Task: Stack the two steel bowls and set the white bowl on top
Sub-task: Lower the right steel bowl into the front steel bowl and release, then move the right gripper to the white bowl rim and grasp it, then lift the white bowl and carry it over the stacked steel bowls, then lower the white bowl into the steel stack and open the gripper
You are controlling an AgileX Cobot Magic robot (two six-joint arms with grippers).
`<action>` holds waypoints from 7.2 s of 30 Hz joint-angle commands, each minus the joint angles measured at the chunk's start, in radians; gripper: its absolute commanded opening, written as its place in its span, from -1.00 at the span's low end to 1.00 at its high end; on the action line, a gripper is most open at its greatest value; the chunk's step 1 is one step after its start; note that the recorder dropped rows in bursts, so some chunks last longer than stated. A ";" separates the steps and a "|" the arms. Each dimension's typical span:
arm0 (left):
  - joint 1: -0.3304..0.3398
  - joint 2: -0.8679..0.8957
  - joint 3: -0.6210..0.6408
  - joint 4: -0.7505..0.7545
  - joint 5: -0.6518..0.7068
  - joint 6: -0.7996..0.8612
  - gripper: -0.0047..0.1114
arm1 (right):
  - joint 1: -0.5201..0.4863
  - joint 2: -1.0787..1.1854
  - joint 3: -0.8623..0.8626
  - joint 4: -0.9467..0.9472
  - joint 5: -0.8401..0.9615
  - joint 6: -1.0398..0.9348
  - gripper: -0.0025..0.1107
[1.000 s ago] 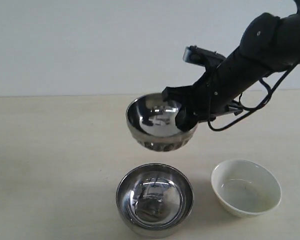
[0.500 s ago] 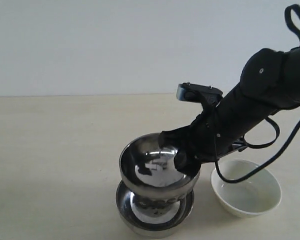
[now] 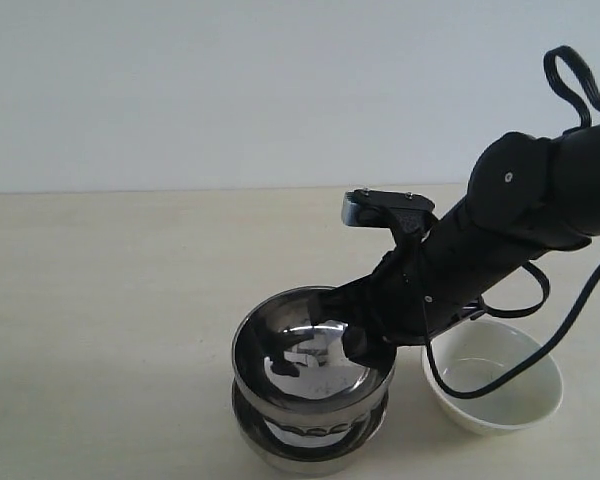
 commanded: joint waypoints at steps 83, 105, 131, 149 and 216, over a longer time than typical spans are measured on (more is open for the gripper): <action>-0.005 -0.003 0.003 0.000 -0.007 -0.005 -0.85 | -0.284 -0.186 0.076 -0.741 0.252 0.520 -0.93; -0.005 -0.003 0.003 0.000 -0.007 -0.005 -0.85 | -0.289 -0.132 0.152 -0.613 0.103 0.467 0.13; -0.005 -0.003 0.003 0.000 -0.007 -0.005 -0.85 | -0.289 -0.227 0.169 -0.416 -0.032 0.303 -0.96; -0.005 -0.003 0.003 0.000 -0.007 -0.005 -0.85 | -0.219 -0.350 0.169 0.326 0.156 -0.338 -0.96; -0.005 -0.003 0.003 0.000 -0.007 -0.005 -0.85 | -0.031 -0.049 -0.068 0.286 0.069 -0.273 0.02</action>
